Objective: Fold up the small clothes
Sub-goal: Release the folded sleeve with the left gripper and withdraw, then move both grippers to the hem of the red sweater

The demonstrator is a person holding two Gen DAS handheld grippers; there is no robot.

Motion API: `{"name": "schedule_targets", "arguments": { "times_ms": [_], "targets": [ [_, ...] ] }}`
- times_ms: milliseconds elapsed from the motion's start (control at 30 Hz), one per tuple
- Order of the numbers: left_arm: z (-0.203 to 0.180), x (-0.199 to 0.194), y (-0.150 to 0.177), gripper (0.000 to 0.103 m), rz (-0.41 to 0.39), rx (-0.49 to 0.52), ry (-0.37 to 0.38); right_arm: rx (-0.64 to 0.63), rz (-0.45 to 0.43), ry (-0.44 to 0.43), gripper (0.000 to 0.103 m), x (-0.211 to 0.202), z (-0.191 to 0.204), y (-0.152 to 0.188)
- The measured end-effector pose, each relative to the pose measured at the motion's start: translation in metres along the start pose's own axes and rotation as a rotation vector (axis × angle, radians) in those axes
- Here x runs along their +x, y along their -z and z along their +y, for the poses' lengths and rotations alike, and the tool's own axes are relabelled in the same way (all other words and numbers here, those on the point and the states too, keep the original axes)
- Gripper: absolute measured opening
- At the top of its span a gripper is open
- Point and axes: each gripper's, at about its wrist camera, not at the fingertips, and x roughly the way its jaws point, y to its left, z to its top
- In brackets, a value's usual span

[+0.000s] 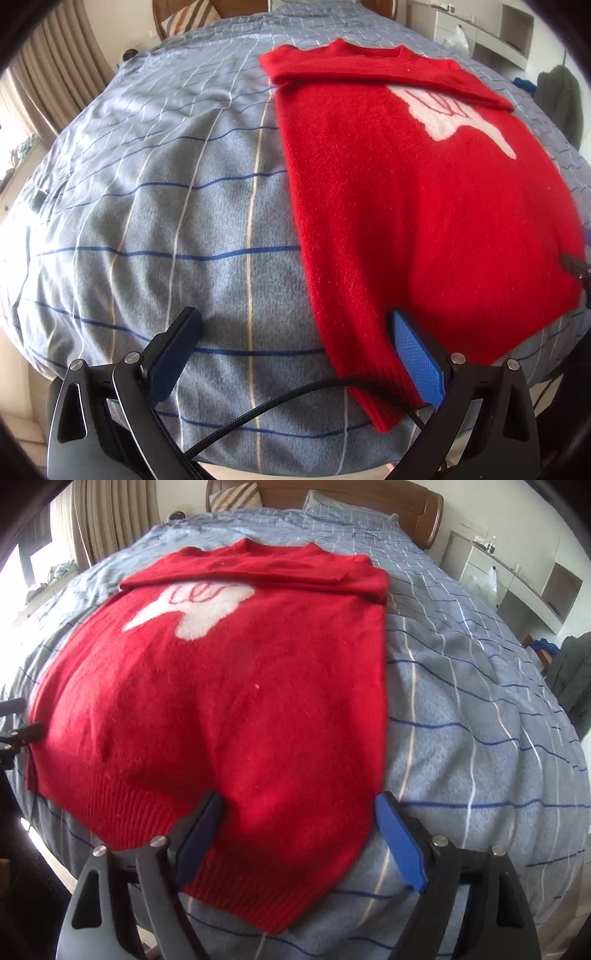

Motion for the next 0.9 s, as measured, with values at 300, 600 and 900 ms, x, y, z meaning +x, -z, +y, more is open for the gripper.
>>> {"name": "schedule_targets", "arguments": {
  "times_ms": [300, 600, 900],
  "targets": [
    [0.008, -0.037, -0.028, 0.100, -0.110, -0.061, 0.039, -0.001, -0.038, 0.138, 0.087, -0.038, 0.002, -0.010],
    [0.002, -0.036, -0.039, 0.100, -0.120, -0.087, 0.056, -0.018, -0.072, 0.173, 0.087, -0.042, 0.008, -0.023],
    [-0.002, -0.025, -0.033, 0.100, -0.095, -0.092, 0.051, -0.019, -0.075, 0.193, 0.087, -0.043, 0.006, -0.026]
  ]
}}
